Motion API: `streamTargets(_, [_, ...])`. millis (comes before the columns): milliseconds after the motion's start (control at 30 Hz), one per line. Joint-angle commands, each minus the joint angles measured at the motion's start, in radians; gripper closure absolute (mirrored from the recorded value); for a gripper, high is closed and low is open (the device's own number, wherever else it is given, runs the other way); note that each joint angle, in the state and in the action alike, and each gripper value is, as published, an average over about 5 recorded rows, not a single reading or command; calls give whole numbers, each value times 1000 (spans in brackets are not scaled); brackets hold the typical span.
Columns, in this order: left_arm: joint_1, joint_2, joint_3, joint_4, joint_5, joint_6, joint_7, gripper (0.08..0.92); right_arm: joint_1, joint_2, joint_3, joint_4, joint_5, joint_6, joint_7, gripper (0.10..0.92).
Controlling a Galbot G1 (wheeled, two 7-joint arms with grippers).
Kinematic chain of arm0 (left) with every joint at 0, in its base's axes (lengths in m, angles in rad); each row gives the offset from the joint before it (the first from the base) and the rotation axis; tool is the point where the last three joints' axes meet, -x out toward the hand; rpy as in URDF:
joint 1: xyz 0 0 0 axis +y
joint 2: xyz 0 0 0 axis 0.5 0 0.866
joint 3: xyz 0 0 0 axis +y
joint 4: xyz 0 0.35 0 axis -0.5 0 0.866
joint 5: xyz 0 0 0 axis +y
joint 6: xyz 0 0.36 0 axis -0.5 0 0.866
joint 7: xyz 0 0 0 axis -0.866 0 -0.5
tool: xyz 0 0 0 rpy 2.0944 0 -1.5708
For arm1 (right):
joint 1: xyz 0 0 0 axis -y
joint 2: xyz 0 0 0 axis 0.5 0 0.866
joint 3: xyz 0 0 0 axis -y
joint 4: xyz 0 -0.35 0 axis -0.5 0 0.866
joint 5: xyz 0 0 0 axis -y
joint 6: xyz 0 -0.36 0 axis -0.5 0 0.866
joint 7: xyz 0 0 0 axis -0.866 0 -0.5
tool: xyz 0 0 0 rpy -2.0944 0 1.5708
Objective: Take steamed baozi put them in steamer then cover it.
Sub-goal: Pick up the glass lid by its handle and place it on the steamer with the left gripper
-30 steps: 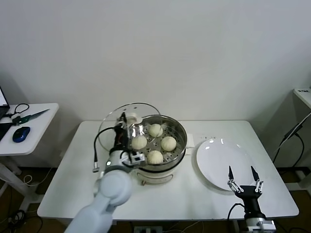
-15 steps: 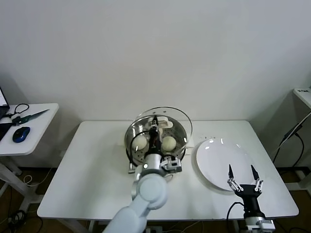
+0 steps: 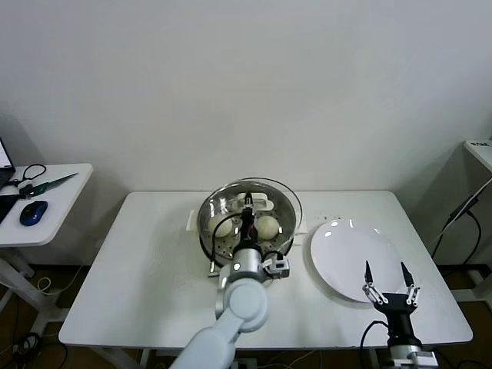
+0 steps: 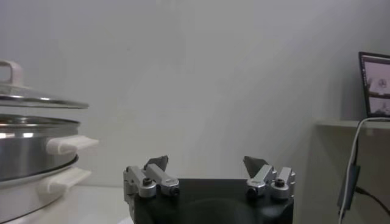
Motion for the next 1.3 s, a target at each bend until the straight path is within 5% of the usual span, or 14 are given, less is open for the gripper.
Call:
streamTargets(33, [12,62,-18,10,11,-4,1,864,-2,1,3,2,0,5,1,203])
streamTargets(1300, [21,0,-17,44,-24,-4,-67,864,-1,13,-6,-13,-11,23,2,203])
